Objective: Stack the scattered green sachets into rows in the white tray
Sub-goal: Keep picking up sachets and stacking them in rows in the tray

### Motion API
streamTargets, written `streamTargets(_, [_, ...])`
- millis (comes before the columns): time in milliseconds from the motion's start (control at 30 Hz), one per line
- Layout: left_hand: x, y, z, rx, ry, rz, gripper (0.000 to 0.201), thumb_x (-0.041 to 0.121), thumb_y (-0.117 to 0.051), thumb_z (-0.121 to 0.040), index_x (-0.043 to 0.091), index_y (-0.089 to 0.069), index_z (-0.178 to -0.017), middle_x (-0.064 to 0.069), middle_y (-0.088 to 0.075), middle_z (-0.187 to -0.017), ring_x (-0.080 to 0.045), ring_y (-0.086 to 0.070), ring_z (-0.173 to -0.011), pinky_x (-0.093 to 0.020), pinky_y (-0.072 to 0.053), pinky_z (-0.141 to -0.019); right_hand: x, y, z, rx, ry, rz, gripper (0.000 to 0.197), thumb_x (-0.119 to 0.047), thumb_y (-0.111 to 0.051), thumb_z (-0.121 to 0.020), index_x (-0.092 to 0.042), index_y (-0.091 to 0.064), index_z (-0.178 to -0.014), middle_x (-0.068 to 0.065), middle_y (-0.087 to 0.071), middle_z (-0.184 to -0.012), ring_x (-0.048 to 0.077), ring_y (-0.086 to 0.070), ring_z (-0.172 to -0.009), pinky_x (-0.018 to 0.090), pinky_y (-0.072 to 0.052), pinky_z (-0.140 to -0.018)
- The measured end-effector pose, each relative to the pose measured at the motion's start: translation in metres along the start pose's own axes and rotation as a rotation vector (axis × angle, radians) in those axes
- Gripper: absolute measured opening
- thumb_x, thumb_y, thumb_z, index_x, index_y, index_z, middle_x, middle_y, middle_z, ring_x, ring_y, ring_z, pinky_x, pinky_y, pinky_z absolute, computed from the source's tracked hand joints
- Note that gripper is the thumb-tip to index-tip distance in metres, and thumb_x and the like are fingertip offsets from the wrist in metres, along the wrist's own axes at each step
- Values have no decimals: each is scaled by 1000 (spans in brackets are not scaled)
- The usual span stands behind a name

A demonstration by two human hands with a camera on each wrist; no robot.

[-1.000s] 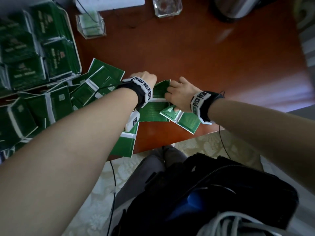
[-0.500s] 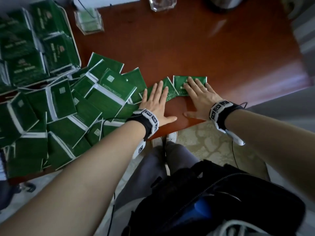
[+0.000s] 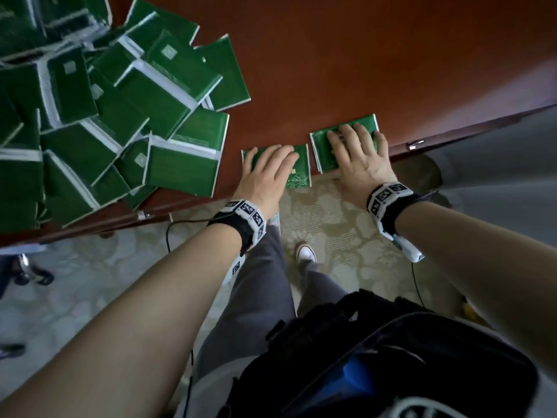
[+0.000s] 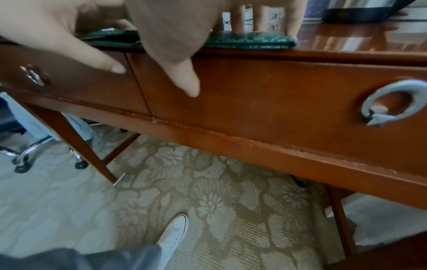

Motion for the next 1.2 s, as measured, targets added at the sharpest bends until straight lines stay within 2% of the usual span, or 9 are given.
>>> streamTargets(67, [6, 8, 4, 42, 39, 44, 70, -11, -59, -69, 13, -51, -134, -4, -48, -141, -26, -42, -131, -51, -31, -110, -1, 3, 7, 57, 5, 20, 77, -20, -64, -72, -11, -38, -144, 17, -40, -142, 40, -41, -127, 59, -34, -101])
streamTargets(167, [11, 23, 9, 6, 102, 104, 57, -12, -59, -76, 8, -55, -129, -10, -52, -133, -31, -52, -118, -47, -44, -97, -6, 23, 13, 54, 11, 6, 57, -8, -57, -75, -9, -48, -132, 20, -48, -126, 40, -47, -112, 55, -38, -93])
streamTargets(300, [-5, 74, 15, -10, 304, 75, 24, 17, -57, -96, 7, -56, -118, -12, -57, -113, -37, -62, -92, -46, -53, -72, -12, 66, 11, -24, 11, -52, 40, -7, -56, -84, -10, -52, -124, 14, -52, -116, 36, -49, -109, 47, -39, -89])
streamTargets(433, [-27, 145, 24, -19, 393, -64, 32, 33, -58, -98, 9, -55, -120, -10, -64, -110, -35, -63, -96, -42, -52, -74, -28, 131, -9, -46, 37, -139, 35, -1, -56, -86, -10, -50, -120, 11, -54, -109, 36, -58, -97, 40, -43, -72])
streamTargets(567, [-65, 223, 39, -3, 485, -149, 32, 37, -61, -95, 16, -57, -118, -9, -67, -102, -32, -64, -90, -38, -53, -69, -67, 206, -40, 0, 111, -141, 31, -2, -57, -87, -9, -51, -117, 13, -59, -109, 36, -61, -96, 40, -48, -72])
streamTargets(733, [-121, 293, 66, -17, 554, -192, 41, 38, -62, -95, 21, -55, -131, -14, -67, -112, -33, -64, -100, -37, -51, -75, -135, 279, -80, 94, 221, -126, 30, -8, -59, -88, -10, -52, -117, 16, -64, -108, 35, -64, -96, 36, -47, -71])
streamTargets(900, [-205, 316, 99, -21, 622, -202, 38, 38, -62, -95, 20, -57, -127, -12, -66, -113, -33, -64, -101, -39, -55, -79, -217, 304, -134, 133, 268, -103, 40, 1, -53, -90, -12, -49, -127, 10, -61, -89, 29, -60, -77, 36, -50, -64])
streamTargets(1067, [-308, 311, 125, -76, 651, -198, 38, 38, -60, -96, 21, -56, -129, -12, -66, -115, -33, -63, -102, -39, -55, -81, -302, 296, -193, 92, 296, -75, 43, -2, -52, -91, -14, -45, -131, 8, -58, -86, 30, -63, -77, 40, -57, -69])
streamTargets(1200, [-387, 310, 140, -141, 628, -173, 36, 35, -60, -96, 21, -57, -129, -11, -66, -117, -33, -64, -103, -40, -55, -84, -360, 292, -232, 29, 284, -38, 43, -3, -50, -92, -12, -42, -133, 6, -51, -81, 29, -58, -74, 37, -51, -63])
Point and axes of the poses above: each hand's wrist, its own z-axis away from the middle knuckle, its own y-axis out of the back of the hand, x = y × z, the point moved 8 cm from there along -z, towards the middle knuckle
